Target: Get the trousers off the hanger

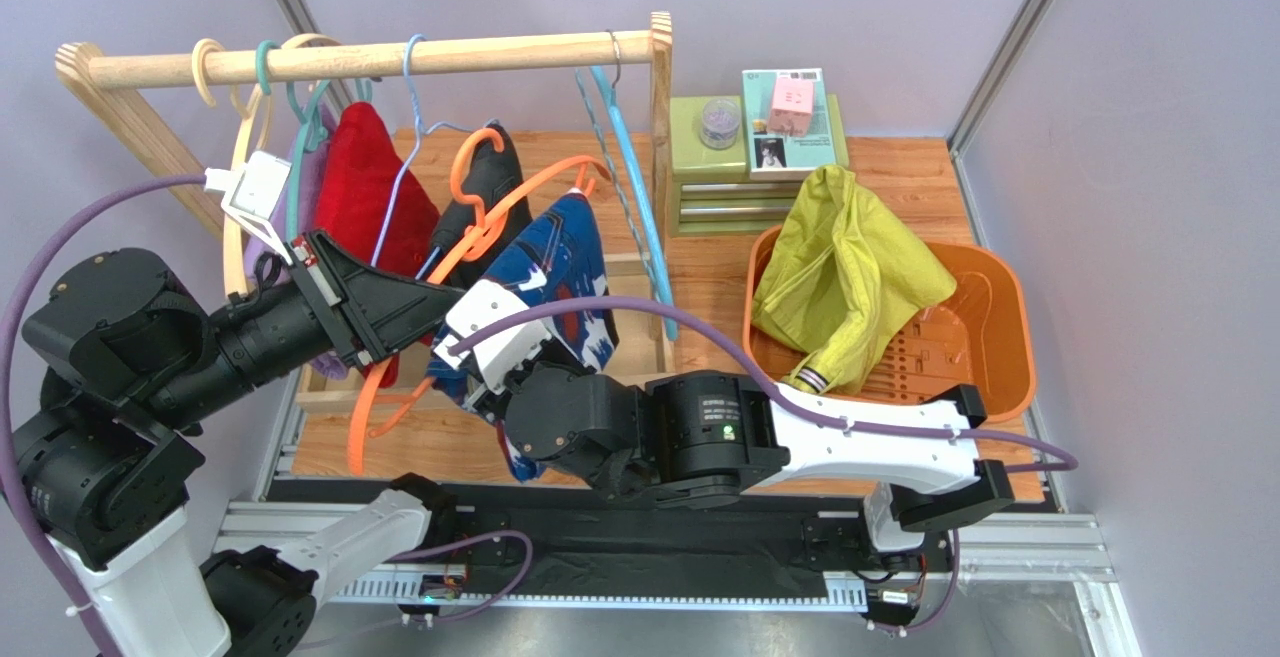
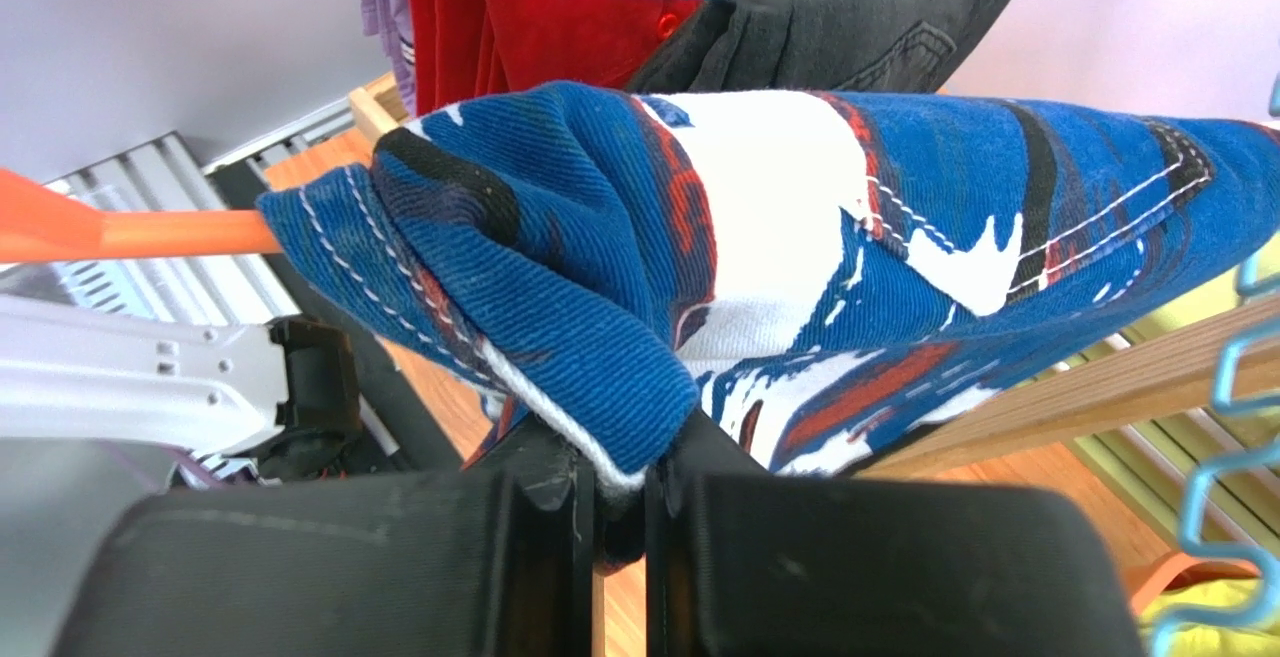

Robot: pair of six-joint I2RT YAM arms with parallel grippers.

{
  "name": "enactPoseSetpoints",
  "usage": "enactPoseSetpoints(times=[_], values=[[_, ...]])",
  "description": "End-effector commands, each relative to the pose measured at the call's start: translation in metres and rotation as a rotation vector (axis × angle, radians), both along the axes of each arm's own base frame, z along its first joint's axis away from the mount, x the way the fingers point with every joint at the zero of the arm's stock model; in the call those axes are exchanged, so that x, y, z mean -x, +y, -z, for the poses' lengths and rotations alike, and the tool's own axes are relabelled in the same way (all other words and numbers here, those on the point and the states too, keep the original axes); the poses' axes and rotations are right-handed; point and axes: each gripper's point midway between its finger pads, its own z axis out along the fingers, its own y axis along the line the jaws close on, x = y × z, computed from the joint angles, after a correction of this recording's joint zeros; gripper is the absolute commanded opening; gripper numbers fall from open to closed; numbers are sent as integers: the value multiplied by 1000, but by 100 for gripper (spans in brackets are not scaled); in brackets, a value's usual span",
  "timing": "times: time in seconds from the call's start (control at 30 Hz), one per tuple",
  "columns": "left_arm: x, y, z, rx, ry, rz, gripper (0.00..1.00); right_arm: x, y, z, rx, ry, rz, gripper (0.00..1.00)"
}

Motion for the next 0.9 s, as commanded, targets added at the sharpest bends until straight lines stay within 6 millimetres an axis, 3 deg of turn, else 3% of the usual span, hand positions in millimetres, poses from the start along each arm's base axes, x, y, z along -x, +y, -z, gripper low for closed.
enactPoseSetpoints(times=[0.0, 0.17, 0.33, 0.37, 0.47, 0.57, 0.87], values=[[9, 7, -24, 5, -174, 4, 0, -2, -43, -65, -208, 51, 16, 0], [4, 9, -18, -42, -176, -10, 0, 11, -51, -82, -242, 85, -90, 0], [3, 12, -22, -77, -209, -18, 0, 26, -65, -67, -159, 148, -171, 0], [2, 12, -23, -77, -213, -20, 0, 26, -66, -57, -131, 154, -171, 0], [3, 10, -25, -69, -218, -7, 0, 21, -76, -55, -147, 165, -125, 0], [2, 7, -24, -66, -208, 4, 0, 15, -78, -66, -182, 149, -89, 0], [0, 7, -19, -62, -186, 1, 0, 3, -51, -105, -317, 70, -23, 0]])
